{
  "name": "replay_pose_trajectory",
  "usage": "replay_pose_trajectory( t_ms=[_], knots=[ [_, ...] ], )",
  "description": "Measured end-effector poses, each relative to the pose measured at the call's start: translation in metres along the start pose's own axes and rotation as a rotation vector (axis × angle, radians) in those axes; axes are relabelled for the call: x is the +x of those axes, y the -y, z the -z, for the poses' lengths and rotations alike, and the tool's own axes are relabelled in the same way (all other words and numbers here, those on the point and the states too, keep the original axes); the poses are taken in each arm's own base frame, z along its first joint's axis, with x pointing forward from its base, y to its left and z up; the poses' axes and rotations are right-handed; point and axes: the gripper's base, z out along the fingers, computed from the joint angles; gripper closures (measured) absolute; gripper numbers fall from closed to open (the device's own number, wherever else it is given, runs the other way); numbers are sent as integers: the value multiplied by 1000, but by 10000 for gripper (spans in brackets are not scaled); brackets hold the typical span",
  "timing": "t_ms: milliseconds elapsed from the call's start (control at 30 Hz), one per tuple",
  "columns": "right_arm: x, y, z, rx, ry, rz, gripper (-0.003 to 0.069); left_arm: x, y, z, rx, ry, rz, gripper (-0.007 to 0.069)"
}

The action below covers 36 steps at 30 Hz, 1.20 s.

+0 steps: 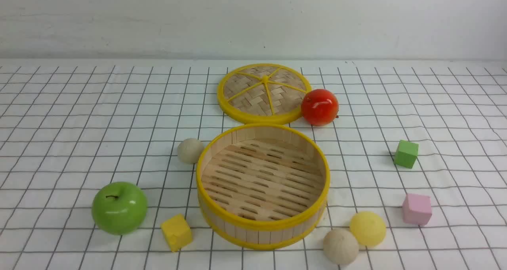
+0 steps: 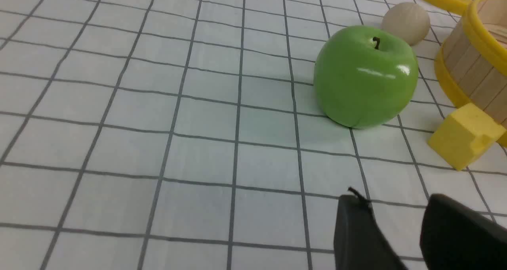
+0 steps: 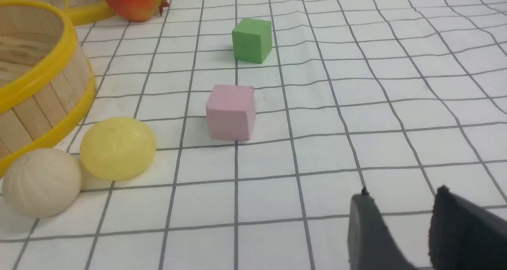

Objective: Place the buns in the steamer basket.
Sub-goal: Use the left arm to grab a steamed stuffed bun

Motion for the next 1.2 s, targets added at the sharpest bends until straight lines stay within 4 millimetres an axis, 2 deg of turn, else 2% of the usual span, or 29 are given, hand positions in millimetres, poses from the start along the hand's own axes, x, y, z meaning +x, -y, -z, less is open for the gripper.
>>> replay_pose_trajectory(
  t_ms=[700,933,1033,1200],
  knots=[
    [0,0,0,0,0,0,420,-2,0,0,3,22,-3,386],
    [0,0,0,0,0,0,420,-17,5,2,61,194,87,386],
    [0,0,0,0,0,0,420,-32,6,6,109,356,209,386],
    [0,0,0,0,0,0,420,-53,5,17,136,594,246,386]
  ],
)
